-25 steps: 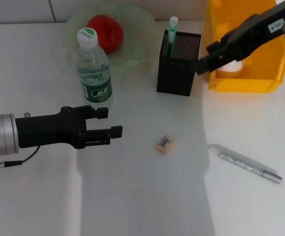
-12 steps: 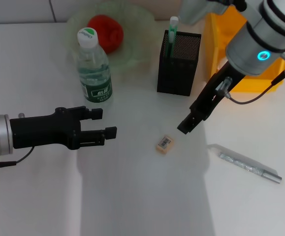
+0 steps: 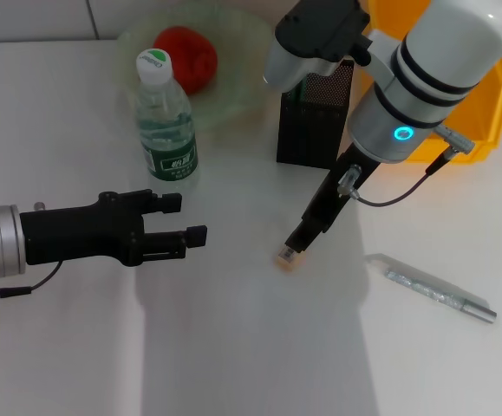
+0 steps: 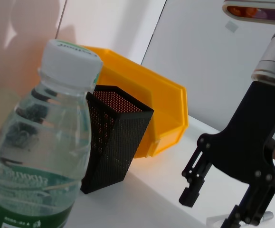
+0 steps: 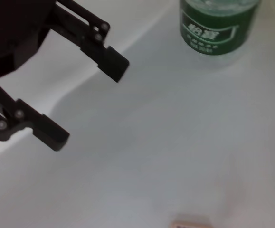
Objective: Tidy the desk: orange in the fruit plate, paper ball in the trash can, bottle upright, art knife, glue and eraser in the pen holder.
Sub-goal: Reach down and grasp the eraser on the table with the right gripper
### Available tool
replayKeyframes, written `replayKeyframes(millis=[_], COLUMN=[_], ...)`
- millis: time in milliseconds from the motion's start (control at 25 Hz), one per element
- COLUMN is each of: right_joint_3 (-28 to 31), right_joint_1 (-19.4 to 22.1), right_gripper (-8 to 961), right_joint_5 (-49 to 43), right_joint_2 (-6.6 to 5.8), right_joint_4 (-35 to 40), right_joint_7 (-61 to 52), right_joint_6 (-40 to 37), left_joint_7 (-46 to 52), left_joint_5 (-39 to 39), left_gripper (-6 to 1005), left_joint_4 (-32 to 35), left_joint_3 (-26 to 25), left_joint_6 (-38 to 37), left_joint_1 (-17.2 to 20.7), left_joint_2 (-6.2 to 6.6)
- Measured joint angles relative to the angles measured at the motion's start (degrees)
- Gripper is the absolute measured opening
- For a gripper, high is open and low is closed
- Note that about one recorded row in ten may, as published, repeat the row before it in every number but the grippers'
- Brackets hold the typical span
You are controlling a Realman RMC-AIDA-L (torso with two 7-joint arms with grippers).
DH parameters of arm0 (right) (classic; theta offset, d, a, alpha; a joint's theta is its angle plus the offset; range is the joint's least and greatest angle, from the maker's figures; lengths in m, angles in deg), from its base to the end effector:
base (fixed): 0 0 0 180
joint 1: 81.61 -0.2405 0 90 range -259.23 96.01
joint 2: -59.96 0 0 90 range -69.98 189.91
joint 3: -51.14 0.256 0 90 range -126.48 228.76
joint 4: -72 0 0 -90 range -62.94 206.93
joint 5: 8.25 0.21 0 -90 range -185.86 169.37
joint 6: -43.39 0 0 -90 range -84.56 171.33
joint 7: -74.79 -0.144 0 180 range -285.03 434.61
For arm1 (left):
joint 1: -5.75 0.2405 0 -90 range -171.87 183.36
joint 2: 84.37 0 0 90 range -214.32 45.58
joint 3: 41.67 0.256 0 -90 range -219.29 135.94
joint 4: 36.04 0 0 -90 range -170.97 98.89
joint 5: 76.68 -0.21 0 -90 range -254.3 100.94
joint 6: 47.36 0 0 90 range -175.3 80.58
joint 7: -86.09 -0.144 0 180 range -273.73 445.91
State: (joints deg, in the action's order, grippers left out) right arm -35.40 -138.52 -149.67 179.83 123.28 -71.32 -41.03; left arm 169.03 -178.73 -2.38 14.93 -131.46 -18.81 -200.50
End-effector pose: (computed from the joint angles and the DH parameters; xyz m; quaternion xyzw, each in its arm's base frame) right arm 0.1143 0.3767 -0.0722 -0.9384 0.2550 -0.2231 0.0675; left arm -0.2839 0.3060 -0.0177 -0.9269 -0.2798 -0.2294 0.0999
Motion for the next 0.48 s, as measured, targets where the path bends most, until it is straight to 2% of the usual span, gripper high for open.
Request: replayKeyframes(millis=[280,480], right_joint_3=[-7.7,-10.9], right_joint_1=[-0.1,-0.1], right_gripper=[635,633], right_joint_5=[3.4,5.8], right_joint_2=[0.02,0.02], right_joint_4=[-2.6,-4.4], right_joint_7=[-0.6,-0.7], right_joint_6=[5.5,7.9], left_joint_7=[-0.1,-0.2], left_joint_5=[0.0,0.0], left_gripper=[782,782], left_joint_4=[-0.1,-0.1], left_joint_3=[0.0,0.0], left_joint_6=[0.3,0.5], left_joint_1=[0.1,0.1], left_joint_2=[-0.23,-0.36])
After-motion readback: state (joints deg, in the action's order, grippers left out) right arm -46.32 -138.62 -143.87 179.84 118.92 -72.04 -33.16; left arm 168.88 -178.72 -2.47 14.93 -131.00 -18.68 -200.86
